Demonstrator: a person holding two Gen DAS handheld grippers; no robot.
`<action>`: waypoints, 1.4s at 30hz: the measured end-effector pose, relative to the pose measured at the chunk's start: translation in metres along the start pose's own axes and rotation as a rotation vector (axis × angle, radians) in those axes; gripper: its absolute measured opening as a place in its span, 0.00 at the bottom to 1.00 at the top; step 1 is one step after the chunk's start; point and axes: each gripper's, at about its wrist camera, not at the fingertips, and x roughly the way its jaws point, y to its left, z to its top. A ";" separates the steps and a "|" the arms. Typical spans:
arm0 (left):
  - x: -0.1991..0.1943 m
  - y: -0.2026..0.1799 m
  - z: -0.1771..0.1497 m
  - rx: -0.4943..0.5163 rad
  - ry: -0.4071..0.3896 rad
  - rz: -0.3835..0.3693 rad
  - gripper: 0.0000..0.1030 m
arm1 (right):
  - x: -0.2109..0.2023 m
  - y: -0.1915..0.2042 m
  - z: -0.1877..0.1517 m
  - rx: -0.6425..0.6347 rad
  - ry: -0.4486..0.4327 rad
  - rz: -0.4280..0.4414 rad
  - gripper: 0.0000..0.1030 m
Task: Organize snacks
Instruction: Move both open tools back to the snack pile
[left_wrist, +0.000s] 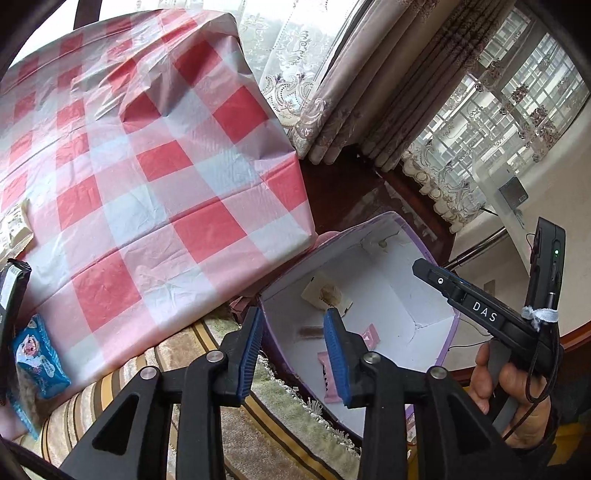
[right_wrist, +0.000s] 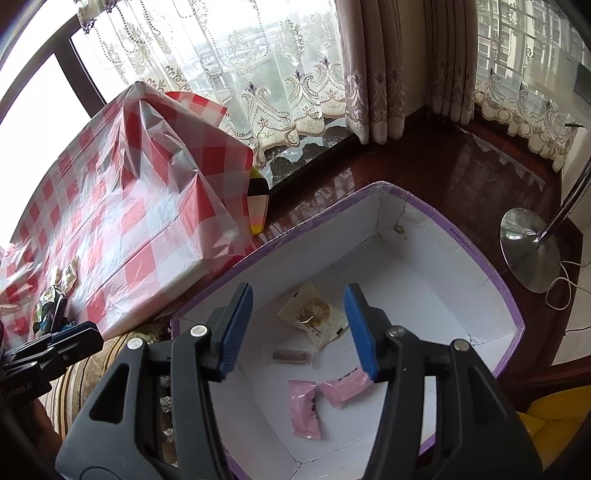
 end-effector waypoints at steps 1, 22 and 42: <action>-0.003 0.003 0.000 -0.004 -0.010 0.006 0.42 | -0.001 0.001 0.001 -0.003 -0.002 -0.001 0.55; -0.120 0.079 -0.034 -0.060 -0.391 0.263 0.70 | -0.027 0.088 0.003 -0.196 -0.103 -0.049 0.81; -0.193 0.175 -0.102 -0.210 -0.467 0.554 0.70 | -0.029 0.212 -0.044 -0.425 -0.079 0.220 0.88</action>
